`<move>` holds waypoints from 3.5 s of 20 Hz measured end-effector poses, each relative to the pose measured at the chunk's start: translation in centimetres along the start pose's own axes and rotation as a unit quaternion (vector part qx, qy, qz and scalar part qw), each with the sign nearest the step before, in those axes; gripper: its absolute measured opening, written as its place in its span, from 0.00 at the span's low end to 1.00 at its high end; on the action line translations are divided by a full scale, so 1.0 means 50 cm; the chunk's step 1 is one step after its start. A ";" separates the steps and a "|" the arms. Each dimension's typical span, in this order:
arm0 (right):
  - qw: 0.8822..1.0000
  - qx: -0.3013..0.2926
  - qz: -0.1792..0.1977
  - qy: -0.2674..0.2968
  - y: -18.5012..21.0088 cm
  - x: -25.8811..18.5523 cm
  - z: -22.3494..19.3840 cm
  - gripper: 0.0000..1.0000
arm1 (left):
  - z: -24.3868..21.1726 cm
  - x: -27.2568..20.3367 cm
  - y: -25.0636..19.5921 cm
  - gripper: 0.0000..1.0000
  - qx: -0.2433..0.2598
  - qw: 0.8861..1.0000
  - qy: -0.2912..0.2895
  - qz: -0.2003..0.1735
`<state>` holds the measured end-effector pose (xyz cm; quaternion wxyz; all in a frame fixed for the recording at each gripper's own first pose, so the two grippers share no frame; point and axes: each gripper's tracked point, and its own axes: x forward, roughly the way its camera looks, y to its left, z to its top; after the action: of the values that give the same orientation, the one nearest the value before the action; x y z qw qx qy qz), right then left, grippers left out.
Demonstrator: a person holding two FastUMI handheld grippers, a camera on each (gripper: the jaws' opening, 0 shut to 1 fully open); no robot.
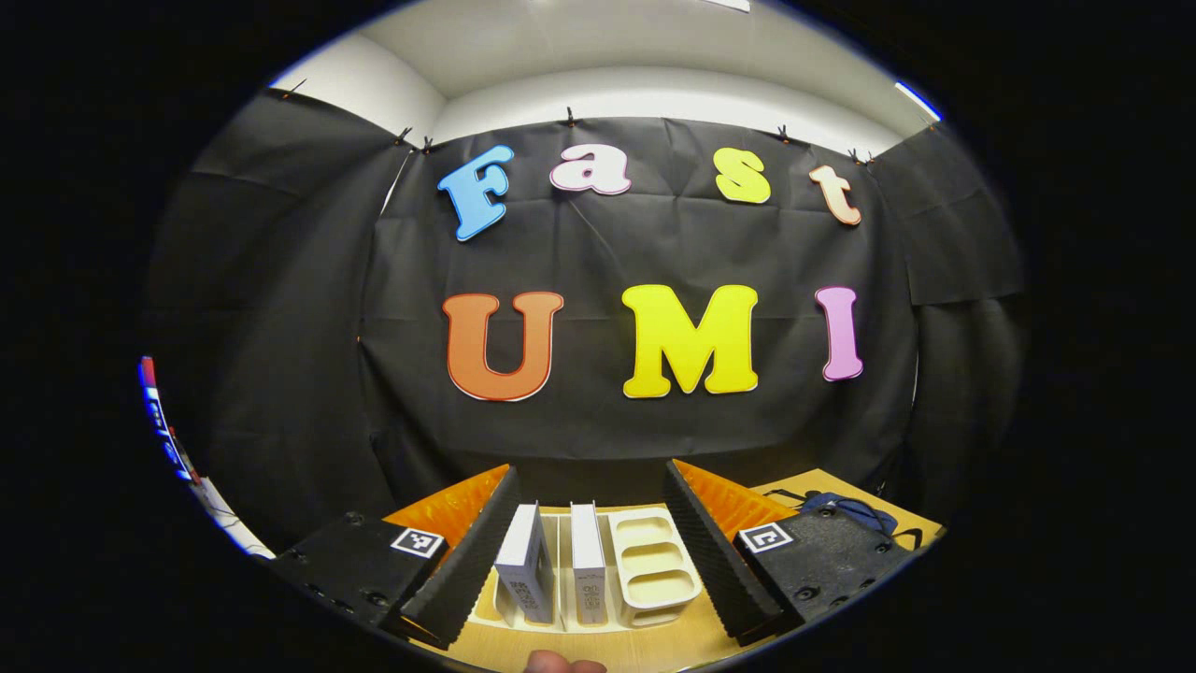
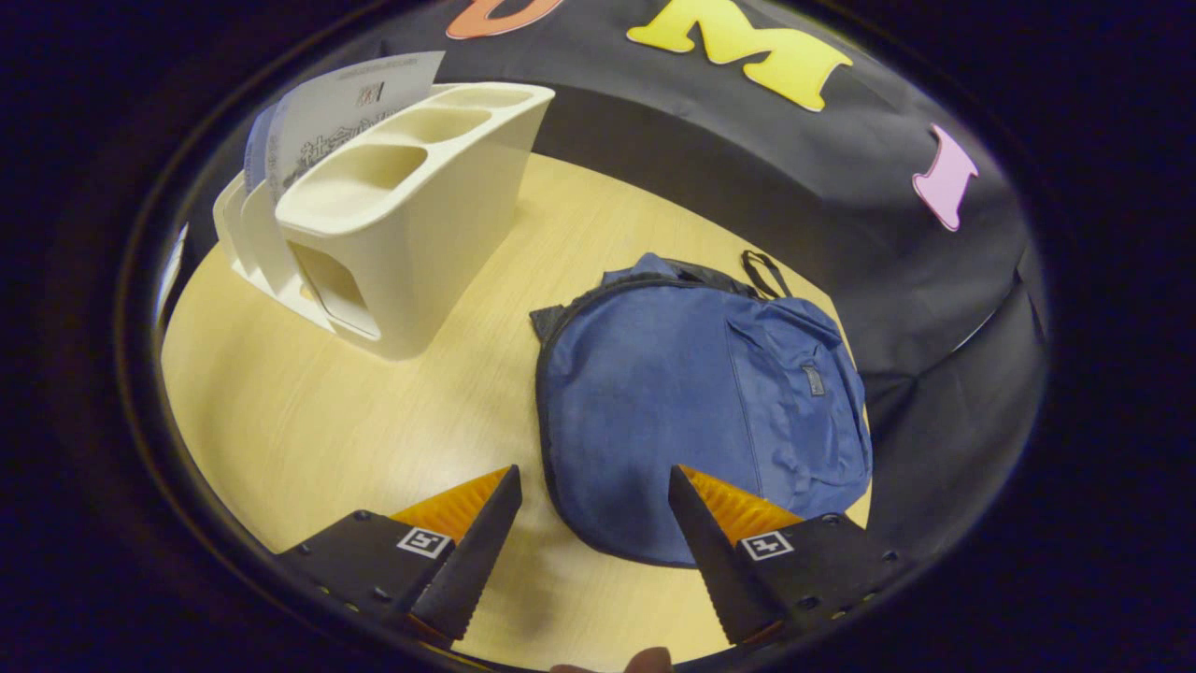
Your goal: Open the schoolbag, grab two books from the bookshelf and put them into the schoolbag.
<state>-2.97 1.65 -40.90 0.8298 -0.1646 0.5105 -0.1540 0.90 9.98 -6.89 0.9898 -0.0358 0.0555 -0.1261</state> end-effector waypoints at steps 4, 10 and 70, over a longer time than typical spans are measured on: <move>1.000 0.012 0.001 0.018 -0.004 -0.001 -0.005 0.93 | 0.001 -0.013 -0.007 0.98 -0.012 1.000 0.002 0.003; 0.998 0.030 -0.015 0.045 -0.005 0.008 -0.019 0.92 | -0.004 -0.024 -0.010 0.98 -0.021 1.000 0.011 0.006; 0.979 0.176 0.056 -0.084 -0.327 -0.193 0.127 0.00 | -0.361 0.243 0.007 0.99 -0.002 0.843 0.537 -0.023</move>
<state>-2.83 -8.24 -23.48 0.8931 0.0002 0.4123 -0.1799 10.53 6.21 -26.03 0.8018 0.0339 0.5780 -0.1479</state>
